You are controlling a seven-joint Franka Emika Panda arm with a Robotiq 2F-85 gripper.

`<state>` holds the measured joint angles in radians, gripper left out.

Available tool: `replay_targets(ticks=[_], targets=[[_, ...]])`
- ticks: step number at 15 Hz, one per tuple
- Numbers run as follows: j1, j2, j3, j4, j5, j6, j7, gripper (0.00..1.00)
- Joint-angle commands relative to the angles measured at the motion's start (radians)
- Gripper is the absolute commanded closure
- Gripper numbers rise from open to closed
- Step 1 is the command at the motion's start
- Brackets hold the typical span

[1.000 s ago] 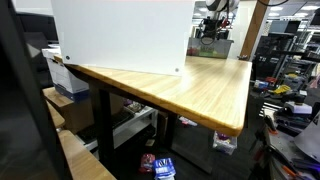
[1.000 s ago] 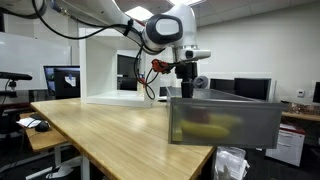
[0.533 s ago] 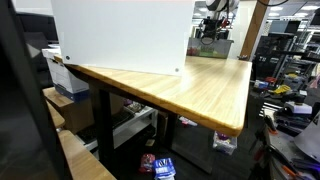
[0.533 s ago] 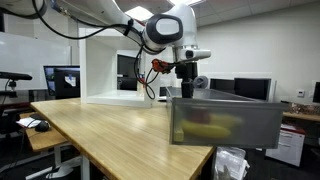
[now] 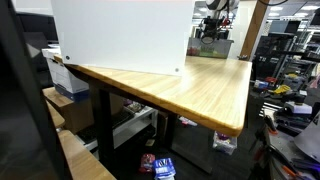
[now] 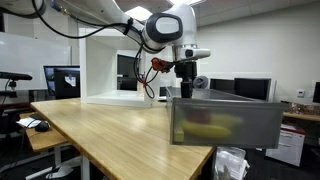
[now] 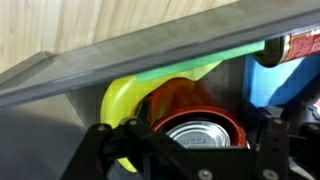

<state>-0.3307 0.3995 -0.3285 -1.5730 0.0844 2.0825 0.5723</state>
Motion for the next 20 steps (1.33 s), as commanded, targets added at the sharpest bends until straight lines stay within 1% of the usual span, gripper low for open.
replay_targets(ticks=[1,2,5,9,10,11,12,17,18,19,20], targets=[[0.0,-0.035,-0.002,-0.008,-0.002,-0.032,-0.046,0.4],[0.003,-0.042,-0.002,-0.012,-0.006,-0.034,-0.049,0.43],[0.011,-0.056,-0.001,-0.016,-0.013,-0.044,-0.06,0.54],[0.019,-0.075,0.002,-0.021,-0.017,-0.061,-0.071,0.83],[0.021,-0.082,0.003,-0.021,-0.017,-0.064,-0.077,0.92],[0.022,-0.084,0.002,-0.02,-0.018,-0.066,-0.077,0.96],[0.024,-0.087,0.002,-0.02,-0.02,-0.065,-0.079,0.99],[0.023,-0.094,0.004,-0.022,-0.014,-0.071,-0.087,1.0],[0.023,-0.095,0.004,-0.022,-0.014,-0.073,-0.087,0.74],[0.023,-0.095,0.004,-0.022,-0.015,-0.072,-0.09,0.74],[0.023,-0.095,0.005,-0.02,-0.015,-0.074,-0.094,0.7]])
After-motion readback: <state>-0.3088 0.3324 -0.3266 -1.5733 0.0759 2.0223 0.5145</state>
